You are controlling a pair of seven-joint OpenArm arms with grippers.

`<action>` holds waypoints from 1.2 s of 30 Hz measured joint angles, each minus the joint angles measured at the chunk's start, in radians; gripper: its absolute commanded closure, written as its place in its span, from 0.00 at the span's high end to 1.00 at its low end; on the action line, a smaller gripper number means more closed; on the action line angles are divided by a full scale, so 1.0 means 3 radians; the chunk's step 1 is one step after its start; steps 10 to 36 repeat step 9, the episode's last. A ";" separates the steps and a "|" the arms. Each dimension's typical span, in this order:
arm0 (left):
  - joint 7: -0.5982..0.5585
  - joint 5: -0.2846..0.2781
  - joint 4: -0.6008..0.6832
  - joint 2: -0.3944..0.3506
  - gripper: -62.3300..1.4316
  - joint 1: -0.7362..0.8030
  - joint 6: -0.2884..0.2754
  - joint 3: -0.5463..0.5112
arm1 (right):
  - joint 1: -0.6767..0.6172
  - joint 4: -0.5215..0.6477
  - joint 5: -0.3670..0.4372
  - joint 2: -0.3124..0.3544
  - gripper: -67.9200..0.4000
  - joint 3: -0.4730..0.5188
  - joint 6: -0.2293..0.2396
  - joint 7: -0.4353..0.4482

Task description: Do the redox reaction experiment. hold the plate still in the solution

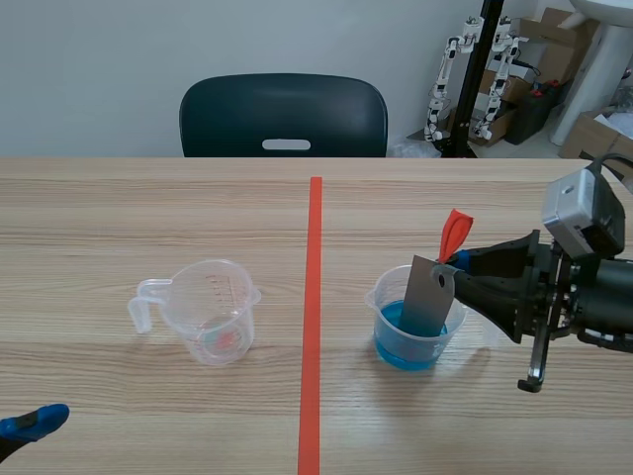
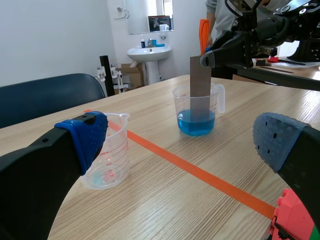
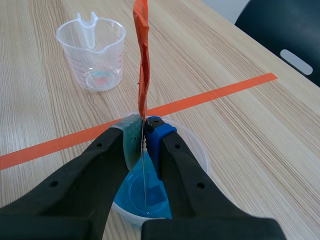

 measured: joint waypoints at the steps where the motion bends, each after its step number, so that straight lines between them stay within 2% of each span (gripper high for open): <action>1: 0.0000 0.0000 0.0000 0.0000 0.98 0.0000 0.0000 0.0000 | 0.0000 0.0000 0.0000 0.0000 0.01 0.0000 0.0000 0.0000; 36: 0.0000 0.0000 0.0000 0.0000 0.98 0.0000 0.0000 0.0000 | 0.0000 0.0000 0.0003 0.0000 0.01 0.0000 0.0000 -0.0010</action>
